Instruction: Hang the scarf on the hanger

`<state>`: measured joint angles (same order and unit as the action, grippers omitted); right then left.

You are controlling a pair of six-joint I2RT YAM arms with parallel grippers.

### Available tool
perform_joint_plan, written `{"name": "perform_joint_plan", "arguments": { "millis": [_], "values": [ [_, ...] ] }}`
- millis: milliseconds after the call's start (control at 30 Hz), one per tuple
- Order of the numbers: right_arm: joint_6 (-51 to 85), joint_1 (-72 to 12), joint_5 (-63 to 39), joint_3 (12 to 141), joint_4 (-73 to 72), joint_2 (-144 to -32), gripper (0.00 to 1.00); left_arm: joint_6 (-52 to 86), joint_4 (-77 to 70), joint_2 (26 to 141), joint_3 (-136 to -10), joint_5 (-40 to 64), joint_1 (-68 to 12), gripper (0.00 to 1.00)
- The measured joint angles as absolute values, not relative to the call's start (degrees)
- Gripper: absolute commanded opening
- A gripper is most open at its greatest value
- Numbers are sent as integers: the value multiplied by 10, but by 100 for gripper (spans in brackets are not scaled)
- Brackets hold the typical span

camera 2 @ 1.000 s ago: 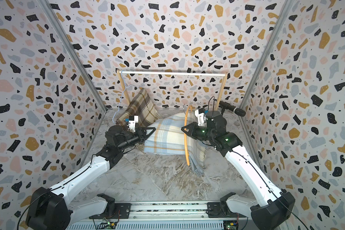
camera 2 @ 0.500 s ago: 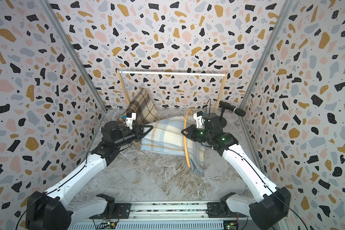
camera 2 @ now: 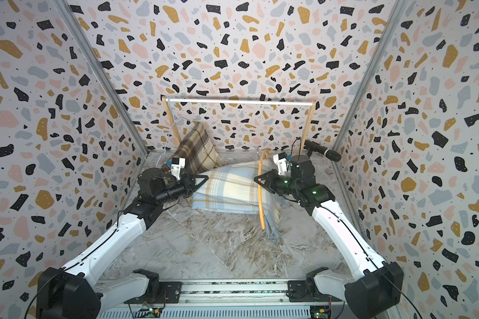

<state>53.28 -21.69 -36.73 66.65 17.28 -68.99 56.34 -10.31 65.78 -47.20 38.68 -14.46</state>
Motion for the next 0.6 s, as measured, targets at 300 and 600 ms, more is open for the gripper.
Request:
{"name": "perform_joint_plan", "arguments": {
  "millis": [300, 600],
  "values": [
    [628, -211, -412, 667, 102, -686, 0, 546, -108, 657, -393, 385, -139, 0],
    [685, -212, -417, 693, 52, -687, 0, 547, -138, 663, -342, 385, -139, 0]
  ]
}}
